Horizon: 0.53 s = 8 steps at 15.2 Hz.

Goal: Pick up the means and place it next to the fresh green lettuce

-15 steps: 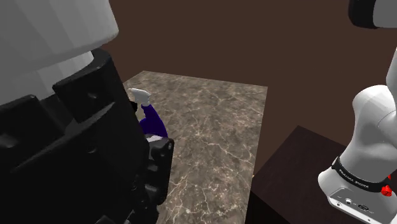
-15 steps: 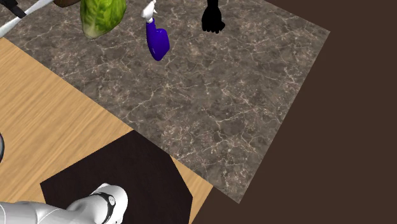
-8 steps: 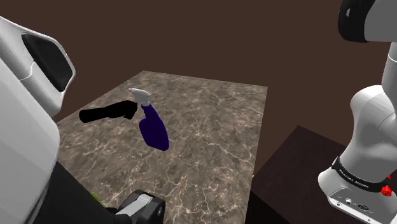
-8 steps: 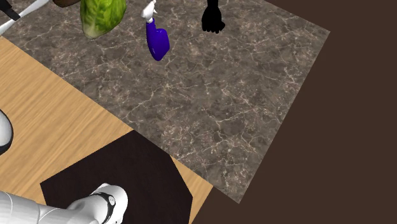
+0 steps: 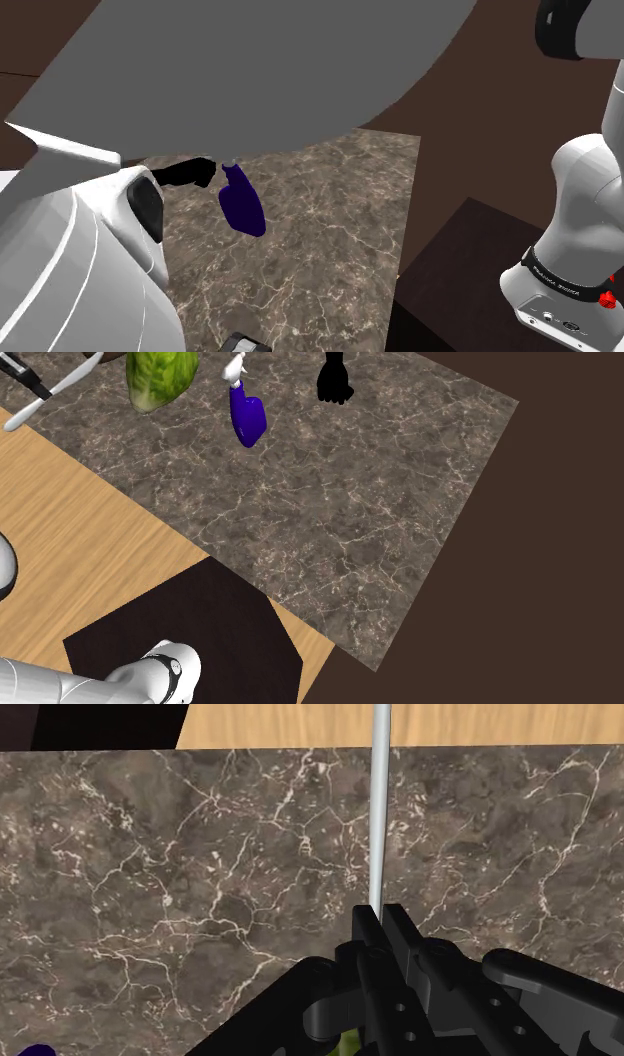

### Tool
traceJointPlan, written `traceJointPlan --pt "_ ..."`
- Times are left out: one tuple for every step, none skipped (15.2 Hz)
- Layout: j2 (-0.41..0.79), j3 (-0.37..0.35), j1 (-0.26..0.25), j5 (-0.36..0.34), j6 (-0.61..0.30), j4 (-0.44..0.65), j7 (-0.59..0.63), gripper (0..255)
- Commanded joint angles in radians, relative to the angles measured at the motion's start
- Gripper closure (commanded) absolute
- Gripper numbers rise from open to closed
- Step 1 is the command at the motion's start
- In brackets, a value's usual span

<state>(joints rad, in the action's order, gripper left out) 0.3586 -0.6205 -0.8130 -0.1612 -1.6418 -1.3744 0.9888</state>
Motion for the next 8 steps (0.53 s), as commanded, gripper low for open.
traceJointPlan --pt "-0.005 0.0 0.005 0.002 -0.028 -0.032 0.0 255" --pt "-0.006 0.001 0.007 0.003 -0.042 -0.047 -0.001 255" --pt "-0.007 0.001 0.01 0.003 -0.056 -0.062 -0.001 255" --pt "-0.008 0.002 0.011 0.003 -0.07 -0.076 -0.001 255" --pt "-0.008 0.002 0.013 0.003 -0.083 -0.091 -0.001 255" --pt "-0.008 0.003 0.015 0.003 -0.097 -0.104 -0.001 255" --pt "-0.008 0.003 0.016 0.003 -0.11 -0.118 0.0 255" --pt "-0.007 0.004 0.017 0.002 -0.123 -0.131 0.0 255"
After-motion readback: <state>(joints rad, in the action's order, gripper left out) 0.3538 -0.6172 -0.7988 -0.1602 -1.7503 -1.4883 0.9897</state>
